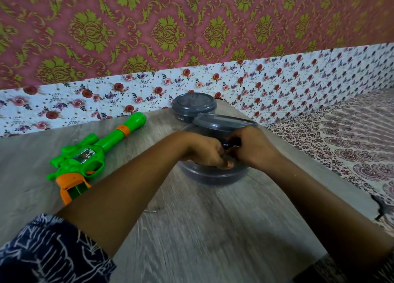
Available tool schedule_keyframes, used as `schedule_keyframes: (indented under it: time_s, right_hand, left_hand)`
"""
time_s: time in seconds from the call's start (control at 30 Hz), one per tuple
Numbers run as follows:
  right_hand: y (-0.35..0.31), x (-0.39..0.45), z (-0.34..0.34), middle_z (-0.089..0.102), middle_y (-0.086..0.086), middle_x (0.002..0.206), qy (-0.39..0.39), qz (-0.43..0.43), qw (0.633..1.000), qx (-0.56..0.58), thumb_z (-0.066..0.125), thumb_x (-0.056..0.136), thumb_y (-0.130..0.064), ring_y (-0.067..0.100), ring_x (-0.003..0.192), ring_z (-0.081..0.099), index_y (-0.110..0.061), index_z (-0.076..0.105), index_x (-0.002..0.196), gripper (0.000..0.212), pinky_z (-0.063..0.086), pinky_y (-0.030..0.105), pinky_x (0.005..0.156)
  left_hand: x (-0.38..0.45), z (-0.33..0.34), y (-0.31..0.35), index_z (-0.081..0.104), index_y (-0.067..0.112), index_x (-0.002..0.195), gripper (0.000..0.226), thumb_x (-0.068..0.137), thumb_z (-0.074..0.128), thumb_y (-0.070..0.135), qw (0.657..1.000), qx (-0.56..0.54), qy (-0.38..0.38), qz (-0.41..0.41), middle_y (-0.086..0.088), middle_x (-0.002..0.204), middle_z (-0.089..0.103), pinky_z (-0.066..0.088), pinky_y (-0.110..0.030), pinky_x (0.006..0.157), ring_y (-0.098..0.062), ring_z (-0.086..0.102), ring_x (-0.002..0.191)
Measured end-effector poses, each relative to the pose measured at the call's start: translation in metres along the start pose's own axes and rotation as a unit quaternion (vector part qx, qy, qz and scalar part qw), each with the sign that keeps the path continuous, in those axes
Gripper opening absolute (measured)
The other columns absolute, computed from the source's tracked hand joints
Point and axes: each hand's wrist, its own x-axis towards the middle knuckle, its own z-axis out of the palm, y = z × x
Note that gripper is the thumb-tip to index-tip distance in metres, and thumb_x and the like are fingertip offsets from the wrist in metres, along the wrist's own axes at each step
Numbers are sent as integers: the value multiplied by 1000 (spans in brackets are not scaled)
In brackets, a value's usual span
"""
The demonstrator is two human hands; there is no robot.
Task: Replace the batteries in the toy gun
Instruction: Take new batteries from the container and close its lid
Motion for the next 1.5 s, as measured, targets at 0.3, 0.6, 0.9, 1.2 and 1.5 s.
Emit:
schedule_keyframes:
  time_s: [0.3,0.6,0.9,1.2,1.5]
  right_hand:
    - [3,-8,-1,64,-1,92,55,-22,995,81,70,78,-9,13,82,60,-12,65,98,21,45,16,65]
    - [-58,-12,6,71,8,82,43,-89,969,226,76,72,-9,11,62,61,-25,59,73,24,55,34,67]
    - [-122,-7,49,69,21,80,-11,-73,954,291,71,75,-2,28,61,67,-9,63,74,11,59,41,61]
    - [-120,-18,82,68,17,74,8,-93,987,133,64,80,-16,28,72,65,-7,72,79,13,54,37,66]
    - [-111,-28,101,67,15,93,2,-74,996,56,56,85,-11,29,85,63,-7,64,97,15,54,41,73]
  left_hand:
    - [-30,0,-16,65,19,98,10,89,61,22,970,-92,212,72,7,86,64,49,-25,79,-8,61,85]
    - [-74,-5,-86,61,1,88,11,92,57,11,891,-280,351,-64,-13,76,61,49,-15,42,-4,60,41]
    - [-93,15,-108,61,6,92,11,93,49,5,742,-590,319,0,-9,86,67,58,-20,59,-11,69,62]
    - [-90,32,-119,64,6,88,14,92,52,1,752,-559,349,-26,-2,57,68,54,-20,46,-8,63,45]
    - [-68,33,-118,60,7,78,22,89,52,-9,871,-394,265,-126,-16,72,60,51,-22,47,-14,57,51]
